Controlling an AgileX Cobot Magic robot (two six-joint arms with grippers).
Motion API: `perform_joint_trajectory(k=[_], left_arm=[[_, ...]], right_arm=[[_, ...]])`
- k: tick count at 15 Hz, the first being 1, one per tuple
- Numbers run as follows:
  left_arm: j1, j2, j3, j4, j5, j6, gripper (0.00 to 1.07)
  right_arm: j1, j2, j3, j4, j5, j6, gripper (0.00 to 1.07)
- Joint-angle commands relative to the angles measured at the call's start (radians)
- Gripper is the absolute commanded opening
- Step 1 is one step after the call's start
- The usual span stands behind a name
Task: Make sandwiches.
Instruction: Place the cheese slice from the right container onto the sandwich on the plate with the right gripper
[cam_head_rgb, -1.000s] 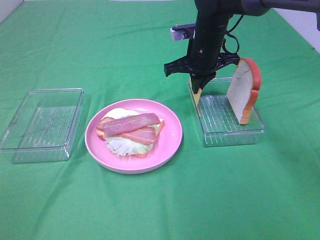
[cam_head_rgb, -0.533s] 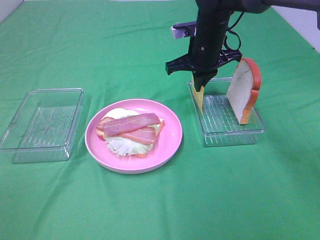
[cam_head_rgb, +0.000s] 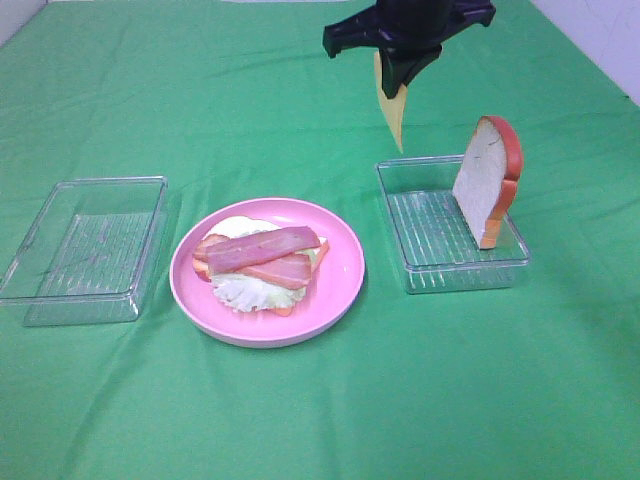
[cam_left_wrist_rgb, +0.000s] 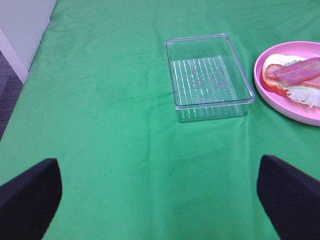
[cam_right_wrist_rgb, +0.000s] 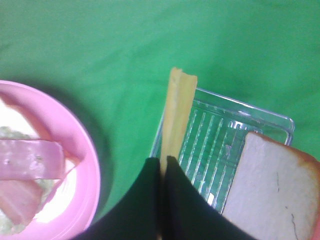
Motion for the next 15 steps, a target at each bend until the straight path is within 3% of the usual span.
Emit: perform_joint_trajectory(k=[1, 8, 12, 15], left_arm=[[0.001, -0.003, 0.001, 0.001, -0.005, -0.004, 1.0], [0.001, -0.003, 0.001, 0.001, -0.005, -0.004, 1.0], [0.001, -0.003, 0.001, 0.001, -0.005, -0.004, 1.0], [0.001, -0.003, 0.001, 0.001, -0.005, -0.004, 1.0]], right_arm=[[0.042, -0.062, -0.002, 0.032, 0.117, -0.012, 0.0], [0.276, -0.018, 0.002, 0.136, 0.113, -0.012, 0.0], [0.344, 0.057, 0.002, 0.201, 0.109, -0.024, 0.0], [0.351, 0.115, 0.012, 0.365, 0.095, -0.135, 0.0]])
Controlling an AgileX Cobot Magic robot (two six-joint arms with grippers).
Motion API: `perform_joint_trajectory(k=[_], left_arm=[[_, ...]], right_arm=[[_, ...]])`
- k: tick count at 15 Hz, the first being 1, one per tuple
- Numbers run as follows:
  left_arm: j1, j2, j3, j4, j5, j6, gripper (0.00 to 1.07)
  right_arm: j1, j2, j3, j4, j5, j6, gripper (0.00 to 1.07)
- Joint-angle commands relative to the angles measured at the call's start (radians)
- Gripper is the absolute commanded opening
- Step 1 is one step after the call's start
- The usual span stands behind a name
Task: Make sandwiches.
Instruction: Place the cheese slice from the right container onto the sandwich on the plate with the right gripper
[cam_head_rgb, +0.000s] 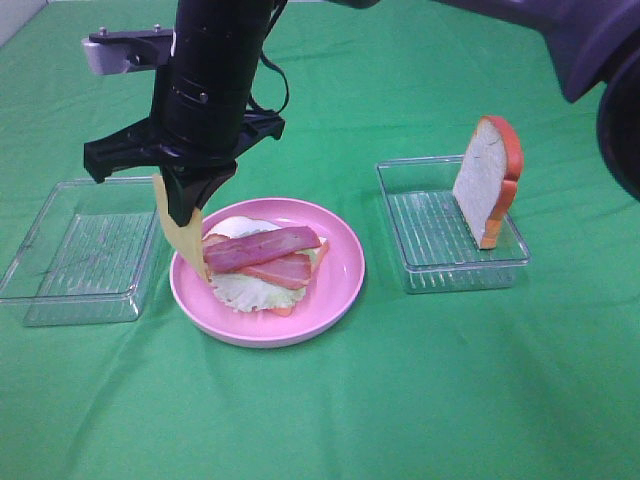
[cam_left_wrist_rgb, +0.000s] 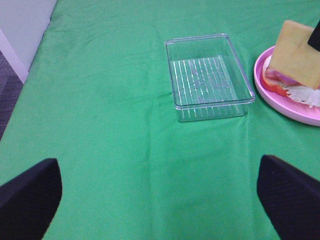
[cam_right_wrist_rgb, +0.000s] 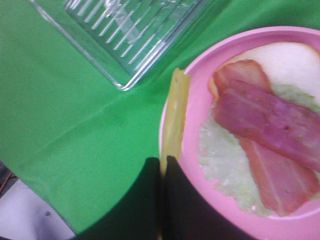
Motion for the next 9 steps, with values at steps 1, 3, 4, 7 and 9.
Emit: perform_joint_trajectory(k=[1, 3, 4, 7, 9], left_arm=[[0.001, -0.003, 0.001, 0.001, -0.005, -0.004, 1.0], [0.001, -0.003, 0.001, 0.001, -0.005, -0.004, 1.0], [0.001, -0.003, 0.001, 0.001, -0.005, -0.004, 1.0], [0.001, -0.003, 0.001, 0.001, -0.005, -0.004, 1.0], [0.001, -0.004, 0.001, 0.001, -0.005, -0.004, 1.0]], right_arm=[[0.0, 0.02, 0.011, 0.054, 0.093, -0.051, 0.0], [0.0, 0.043, 0.015, 0.047, 0.085, -0.057, 0.0], [-0.002, 0.055, 0.015, 0.032, 0.085, -0.058, 0.0], [-0.041, 0.073, 0.015, -0.049, 0.066, -0.05, 0.0], [-0.069, 0.073, 0.015, -0.079, 0.067, -0.038, 0.0]])
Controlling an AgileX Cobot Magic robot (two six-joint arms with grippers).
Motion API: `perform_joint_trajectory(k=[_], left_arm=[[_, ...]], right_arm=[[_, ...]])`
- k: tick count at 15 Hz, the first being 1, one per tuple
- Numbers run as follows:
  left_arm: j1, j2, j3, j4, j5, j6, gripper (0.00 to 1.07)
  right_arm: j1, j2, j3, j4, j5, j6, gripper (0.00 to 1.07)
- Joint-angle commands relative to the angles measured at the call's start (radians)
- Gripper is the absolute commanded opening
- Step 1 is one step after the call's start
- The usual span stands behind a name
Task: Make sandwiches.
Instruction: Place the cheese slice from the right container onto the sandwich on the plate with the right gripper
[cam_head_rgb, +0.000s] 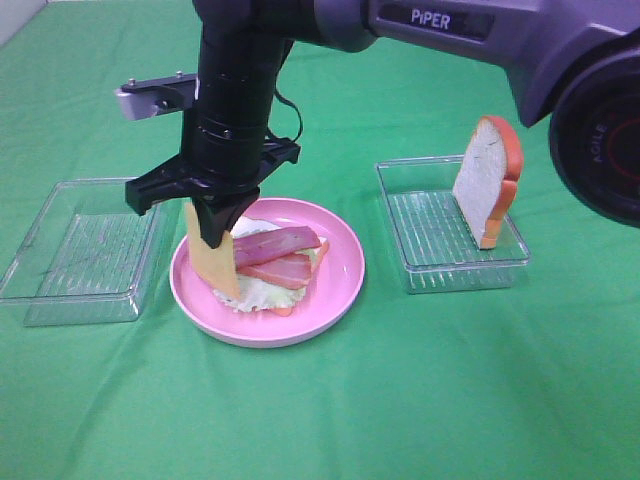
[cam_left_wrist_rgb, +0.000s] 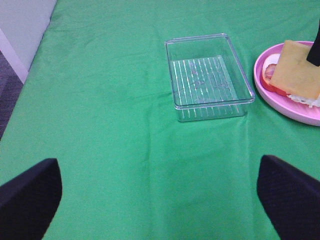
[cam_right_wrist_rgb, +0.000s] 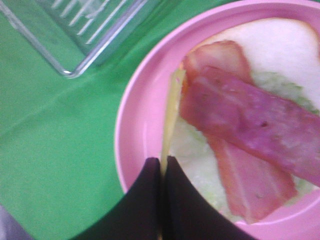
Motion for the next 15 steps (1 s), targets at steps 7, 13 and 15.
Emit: perform_joint_trajectory(k=[7, 13, 15], left_arm=[[0.001, -0.004, 0.001, 0.001, -0.005, -0.004, 1.0], [0.001, -0.004, 0.001, 0.001, -0.005, -0.004, 1.0], [0.001, -0.004, 0.001, 0.001, -0.005, -0.004, 1.0]], right_arm=[[-0.079, 0.03, 0.004, -0.005, 0.063, 0.007, 0.0], [-0.079, 0.075, 0.004, -0.134, 0.072, 0.083, 0.0], [-0.079, 0.076, 0.004, -0.146, 0.072, 0.097, 0.0]])
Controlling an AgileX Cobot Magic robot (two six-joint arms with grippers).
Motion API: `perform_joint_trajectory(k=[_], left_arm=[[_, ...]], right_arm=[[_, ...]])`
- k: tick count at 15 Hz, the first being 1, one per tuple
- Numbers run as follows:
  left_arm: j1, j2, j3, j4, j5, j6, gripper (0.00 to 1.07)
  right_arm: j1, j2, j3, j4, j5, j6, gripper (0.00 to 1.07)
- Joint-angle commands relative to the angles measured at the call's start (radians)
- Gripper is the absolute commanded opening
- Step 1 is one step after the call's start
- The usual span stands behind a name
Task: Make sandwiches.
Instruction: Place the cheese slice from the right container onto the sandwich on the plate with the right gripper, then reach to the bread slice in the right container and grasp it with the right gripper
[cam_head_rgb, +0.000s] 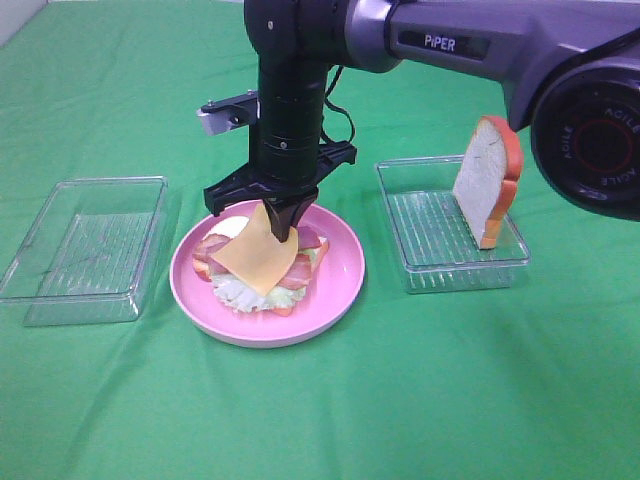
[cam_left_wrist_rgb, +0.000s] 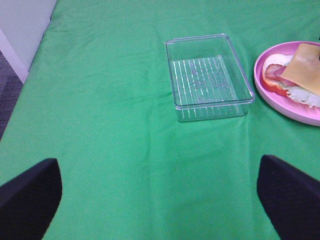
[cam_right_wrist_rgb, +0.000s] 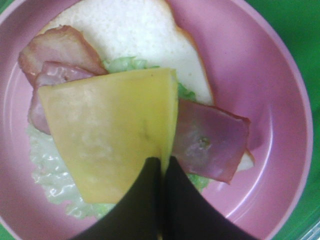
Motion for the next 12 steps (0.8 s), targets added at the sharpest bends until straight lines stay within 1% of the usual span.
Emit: perform_joint_trajectory(k=[1, 2, 3, 4, 5, 9, 12], left_arm=[[0.001, -0.004, 0.001, 0.001, -0.005, -0.004, 1.0], [0.001, -0.004, 0.001, 0.001, -0.005, -0.004, 1.0], [0.001, -0.004, 0.001, 0.001, -0.005, -0.004, 1.0], [0.001, -0.004, 0.001, 0.001, -0.005, -0.004, 1.0], [0.001, -0.004, 0.001, 0.001, -0.005, -0.004, 1.0], [0.001, -0.004, 0.001, 0.001, -0.005, -0.004, 1.0], [0.001, -0.004, 0.001, 0.001, -0.005, -0.004, 1.0]], right_arm=[[-0.001, 0.007, 0.004, -0.005, 0.071, 0.016, 0.13], [-0.001, 0.007, 0.004, 0.01, 0.071, 0.016, 0.34], [-0.001, 0.007, 0.004, 0.013, 0.072, 0.015, 0.44], [0.0, 0.002, 0.004, 0.014, 0.076, 0.014, 0.68], [0.0, -0.029, 0.003, 0.012, 0.091, -0.007, 0.95], [0.0, -0.14, 0.003, -0.049, 0.101, -0.014, 0.95], [-0.002, -0.23, 0.003, -0.143, 0.115, -0.008, 0.95]])
